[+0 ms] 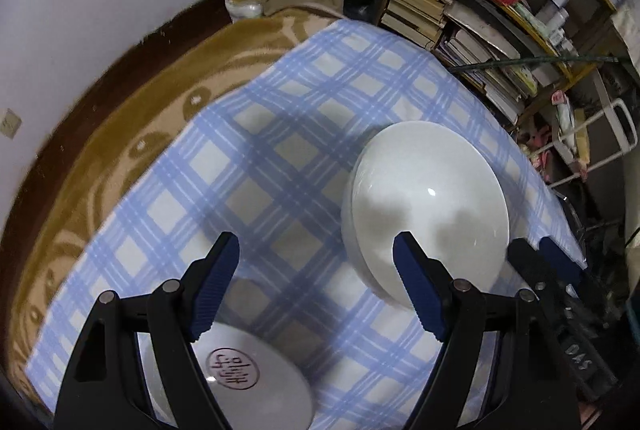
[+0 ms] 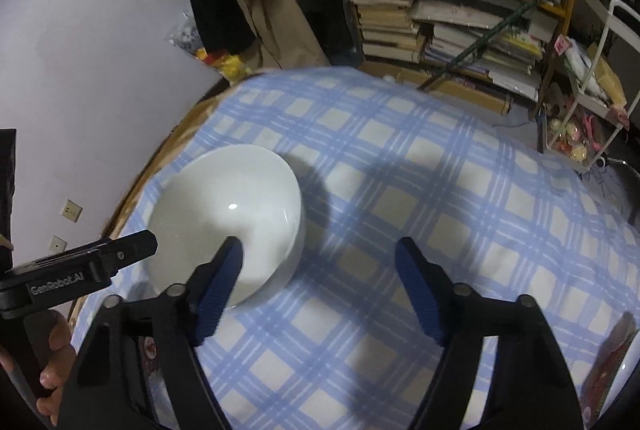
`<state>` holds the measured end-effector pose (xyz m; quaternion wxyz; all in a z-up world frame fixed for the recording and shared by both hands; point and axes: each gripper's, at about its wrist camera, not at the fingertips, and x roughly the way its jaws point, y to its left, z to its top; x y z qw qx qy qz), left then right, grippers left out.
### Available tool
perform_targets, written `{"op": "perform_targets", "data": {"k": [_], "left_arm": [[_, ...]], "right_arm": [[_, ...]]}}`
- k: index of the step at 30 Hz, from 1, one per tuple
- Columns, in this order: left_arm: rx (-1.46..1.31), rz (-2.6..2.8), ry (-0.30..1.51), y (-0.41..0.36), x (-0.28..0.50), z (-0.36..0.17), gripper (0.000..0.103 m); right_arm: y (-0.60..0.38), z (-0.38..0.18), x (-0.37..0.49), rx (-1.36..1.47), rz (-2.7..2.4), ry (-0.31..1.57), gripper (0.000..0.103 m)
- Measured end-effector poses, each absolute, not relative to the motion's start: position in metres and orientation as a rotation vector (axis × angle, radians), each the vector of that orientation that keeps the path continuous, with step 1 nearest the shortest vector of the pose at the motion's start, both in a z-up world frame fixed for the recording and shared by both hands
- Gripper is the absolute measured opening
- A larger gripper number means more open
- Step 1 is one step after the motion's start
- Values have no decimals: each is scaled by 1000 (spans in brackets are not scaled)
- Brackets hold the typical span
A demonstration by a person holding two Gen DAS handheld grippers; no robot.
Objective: Organize plates and bowls
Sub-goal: 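Grip a white bowl rim with the right tool while the left tool grips another bowl, then carry the white bowls across the table with both tools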
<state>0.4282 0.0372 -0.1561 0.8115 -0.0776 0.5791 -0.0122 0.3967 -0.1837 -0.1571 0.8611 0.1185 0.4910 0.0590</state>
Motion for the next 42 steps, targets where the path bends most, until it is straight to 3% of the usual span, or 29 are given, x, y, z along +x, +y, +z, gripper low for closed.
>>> {"op": "perform_targets", "data": {"k": [3,5,9,11,14,21,42], "left_arm": [[-231,-12,1264,44,432,-167,76],[-265,-12,1271,46,431,-169,51],[-270,-49,1268,40,429,-171,35],[-222,-58,1251,32,428,-171,22],[-156,-73,1231,19,426,-171,9],[-64,-65,1228,9,416,-159,8],[-46,-170,1226,-37,344,-124,8]], "right_arm": [[-179,-169,403,268,122,1082,69],[-177,-177,406,309,138,1130,62],[-172,-191,405,378,184,1170,47],[-168,-195,403,395,203,1180,32],[-161,-196,399,367,191,1193,26],[-140,-183,379,123,197,1205,25],[-193,-137,310,164,162,1149,23]]}}
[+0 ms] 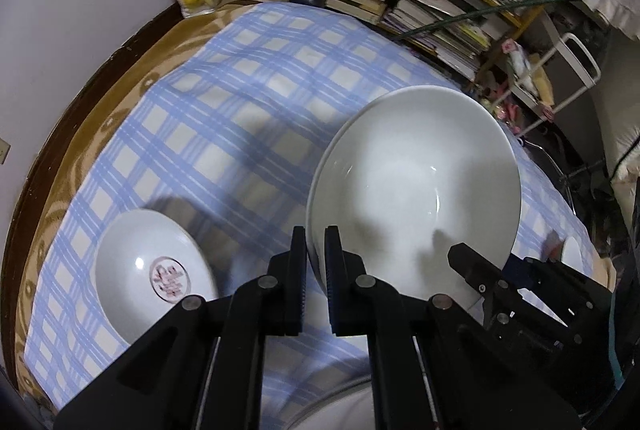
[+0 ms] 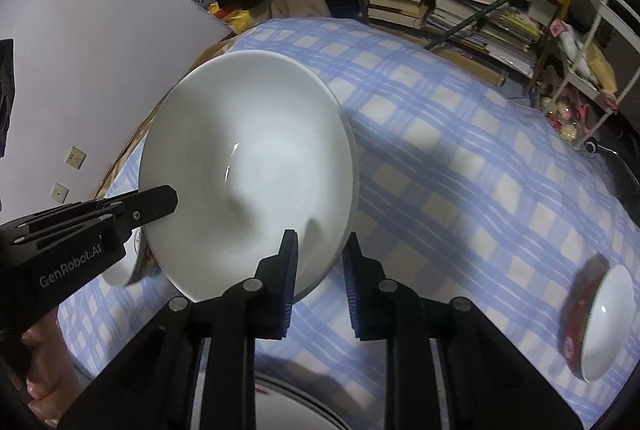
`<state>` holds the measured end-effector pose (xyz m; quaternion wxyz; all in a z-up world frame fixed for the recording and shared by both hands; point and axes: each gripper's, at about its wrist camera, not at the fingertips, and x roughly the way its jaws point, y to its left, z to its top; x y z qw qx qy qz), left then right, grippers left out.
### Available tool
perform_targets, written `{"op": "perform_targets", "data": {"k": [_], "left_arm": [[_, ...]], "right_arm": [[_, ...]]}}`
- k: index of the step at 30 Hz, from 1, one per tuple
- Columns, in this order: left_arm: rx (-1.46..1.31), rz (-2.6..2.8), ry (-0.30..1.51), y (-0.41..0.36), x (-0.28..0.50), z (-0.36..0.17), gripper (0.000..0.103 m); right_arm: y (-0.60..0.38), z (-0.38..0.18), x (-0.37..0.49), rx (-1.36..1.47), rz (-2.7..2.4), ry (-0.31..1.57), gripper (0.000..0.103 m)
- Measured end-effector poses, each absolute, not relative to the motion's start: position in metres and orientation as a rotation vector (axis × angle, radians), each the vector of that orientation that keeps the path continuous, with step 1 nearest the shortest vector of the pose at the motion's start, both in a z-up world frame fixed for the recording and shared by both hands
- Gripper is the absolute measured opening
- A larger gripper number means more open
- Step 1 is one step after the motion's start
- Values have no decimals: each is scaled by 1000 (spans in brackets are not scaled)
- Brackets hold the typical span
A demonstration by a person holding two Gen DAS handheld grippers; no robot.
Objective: Organize plates and bowls
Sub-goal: 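Carry the white bowls across the table with both tools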
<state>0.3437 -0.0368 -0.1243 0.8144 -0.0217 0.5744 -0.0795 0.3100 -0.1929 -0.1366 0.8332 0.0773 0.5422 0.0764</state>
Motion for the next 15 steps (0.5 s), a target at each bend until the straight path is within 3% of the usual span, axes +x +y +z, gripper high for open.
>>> {"op": "perform_targets", "data": {"k": [15], "left_arm": [[25,-301,1244,-127,269,-128,8]], "right_arm": [[-269,-138,224,222,55,1174,23]]}}
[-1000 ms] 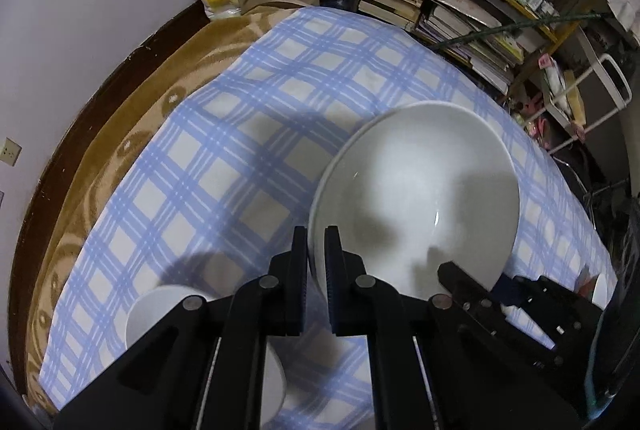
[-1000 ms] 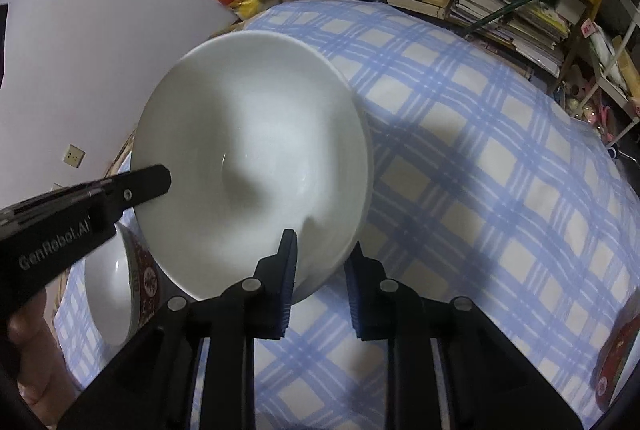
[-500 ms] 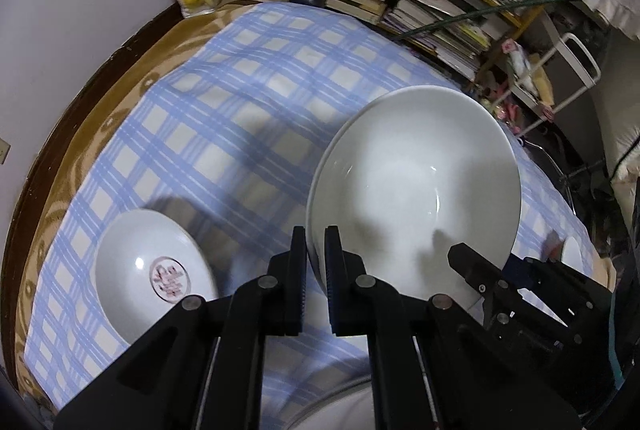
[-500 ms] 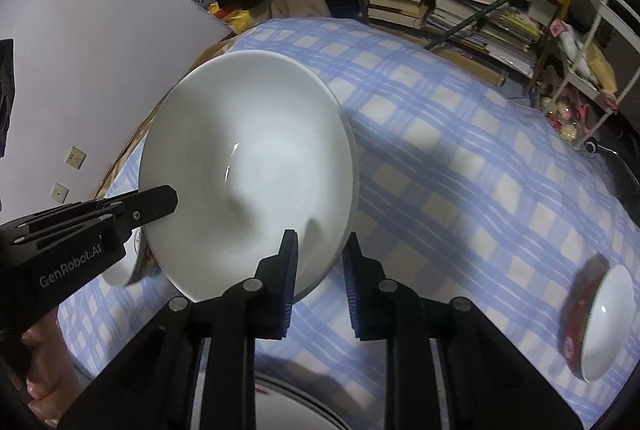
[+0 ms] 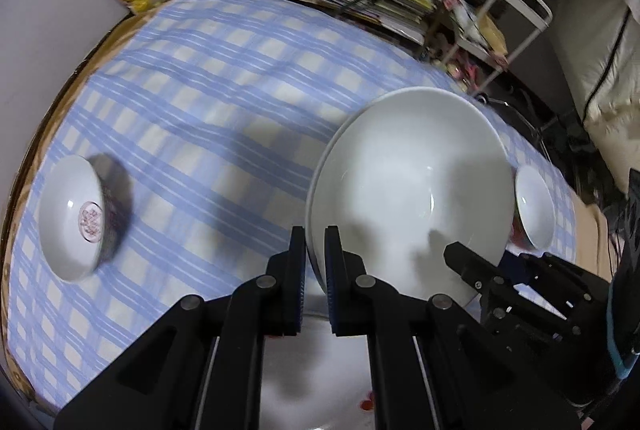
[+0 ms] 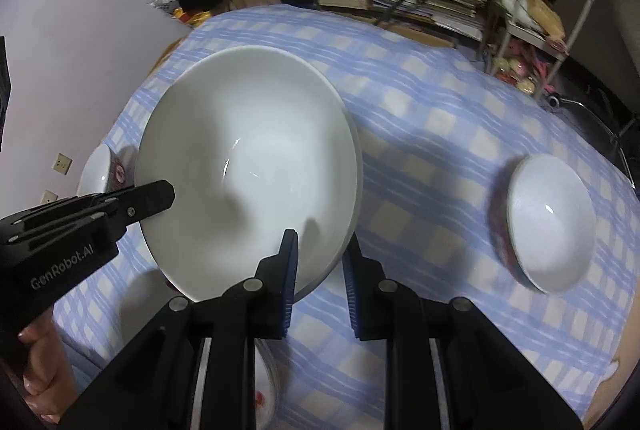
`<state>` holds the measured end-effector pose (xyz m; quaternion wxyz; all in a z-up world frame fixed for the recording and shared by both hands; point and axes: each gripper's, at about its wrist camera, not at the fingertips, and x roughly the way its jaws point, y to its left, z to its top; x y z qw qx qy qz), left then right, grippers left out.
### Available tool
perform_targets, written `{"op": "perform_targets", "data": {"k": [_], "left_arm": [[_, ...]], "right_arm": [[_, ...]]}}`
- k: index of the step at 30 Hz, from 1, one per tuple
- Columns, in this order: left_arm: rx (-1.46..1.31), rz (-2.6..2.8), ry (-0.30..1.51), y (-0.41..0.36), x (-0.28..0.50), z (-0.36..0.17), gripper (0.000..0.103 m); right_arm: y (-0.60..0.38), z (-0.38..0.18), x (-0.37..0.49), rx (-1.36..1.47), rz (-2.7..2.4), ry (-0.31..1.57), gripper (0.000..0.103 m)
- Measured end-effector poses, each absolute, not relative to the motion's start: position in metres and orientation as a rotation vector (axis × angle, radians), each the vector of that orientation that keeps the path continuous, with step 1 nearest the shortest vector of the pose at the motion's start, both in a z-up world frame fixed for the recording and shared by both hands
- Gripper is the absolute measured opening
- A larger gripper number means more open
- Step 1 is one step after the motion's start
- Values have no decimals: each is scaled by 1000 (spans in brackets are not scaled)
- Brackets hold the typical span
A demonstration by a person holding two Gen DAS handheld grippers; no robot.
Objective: Organize plates and bowls
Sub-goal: 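Carry the white bowls across the table with both tools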
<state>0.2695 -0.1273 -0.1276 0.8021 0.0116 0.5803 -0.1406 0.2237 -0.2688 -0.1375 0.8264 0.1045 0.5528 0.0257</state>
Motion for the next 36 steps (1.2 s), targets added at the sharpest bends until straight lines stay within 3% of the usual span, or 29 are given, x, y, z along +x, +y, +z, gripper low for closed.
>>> {"op": "perform_targets", "data": {"k": [21,31,36], "left_arm": [[158,-379,1343,-194,207,-166,9],[180,-362,1346,-195,206,-170,10],[230,-329,1293,-197,207,-157,16]], "right_arm": [[-319,-180,143,325,-33,1311,23],[-320,-177,140,319,-31,1293,24],[-324,-160,136,291,-48,1220,25]]}}
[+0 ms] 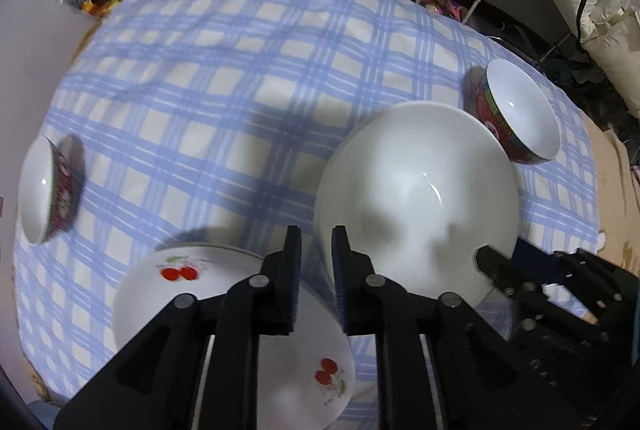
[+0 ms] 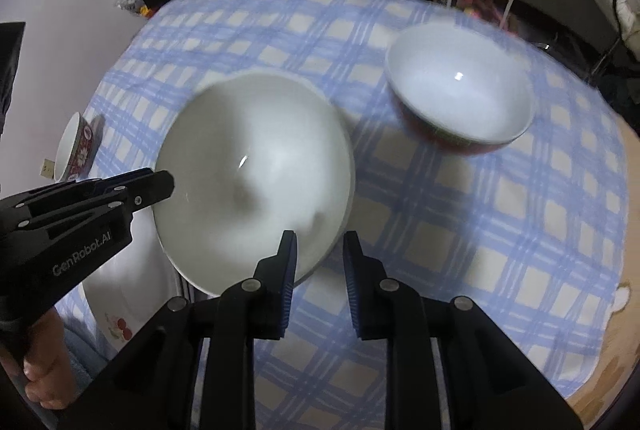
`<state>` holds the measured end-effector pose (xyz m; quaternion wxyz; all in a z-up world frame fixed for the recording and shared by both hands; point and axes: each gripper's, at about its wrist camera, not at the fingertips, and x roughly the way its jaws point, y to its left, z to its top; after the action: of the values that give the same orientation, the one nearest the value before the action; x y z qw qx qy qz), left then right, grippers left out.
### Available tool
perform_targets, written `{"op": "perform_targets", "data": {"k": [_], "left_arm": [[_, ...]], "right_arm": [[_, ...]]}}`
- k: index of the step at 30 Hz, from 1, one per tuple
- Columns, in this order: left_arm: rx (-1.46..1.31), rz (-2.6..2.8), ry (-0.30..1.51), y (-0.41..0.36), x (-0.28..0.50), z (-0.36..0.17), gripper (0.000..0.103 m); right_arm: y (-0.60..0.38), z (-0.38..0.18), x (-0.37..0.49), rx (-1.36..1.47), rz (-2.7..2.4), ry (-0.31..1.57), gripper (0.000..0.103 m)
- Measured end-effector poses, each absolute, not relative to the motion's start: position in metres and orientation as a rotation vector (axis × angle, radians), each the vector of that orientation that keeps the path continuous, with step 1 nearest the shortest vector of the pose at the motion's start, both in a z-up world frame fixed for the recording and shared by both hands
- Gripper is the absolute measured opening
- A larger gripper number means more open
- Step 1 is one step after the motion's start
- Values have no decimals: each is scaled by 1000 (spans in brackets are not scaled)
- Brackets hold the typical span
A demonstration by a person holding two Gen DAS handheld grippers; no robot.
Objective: Organize plates and bowls
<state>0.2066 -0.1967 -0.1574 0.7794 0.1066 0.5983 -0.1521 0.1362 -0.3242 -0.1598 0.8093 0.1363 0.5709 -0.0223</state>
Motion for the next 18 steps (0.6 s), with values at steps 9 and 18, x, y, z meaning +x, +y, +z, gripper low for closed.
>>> {"op": "perform_targets", "data": {"k": [9,18], "left_arm": [[208,-307,1210,-193,224,-124,46],[236,-344,1087,-222,235,-100,73]], "right_arm": [[-350,-129,138,318,-122,1068,64],[-378,-123,157,328,-206,999,85]]}}
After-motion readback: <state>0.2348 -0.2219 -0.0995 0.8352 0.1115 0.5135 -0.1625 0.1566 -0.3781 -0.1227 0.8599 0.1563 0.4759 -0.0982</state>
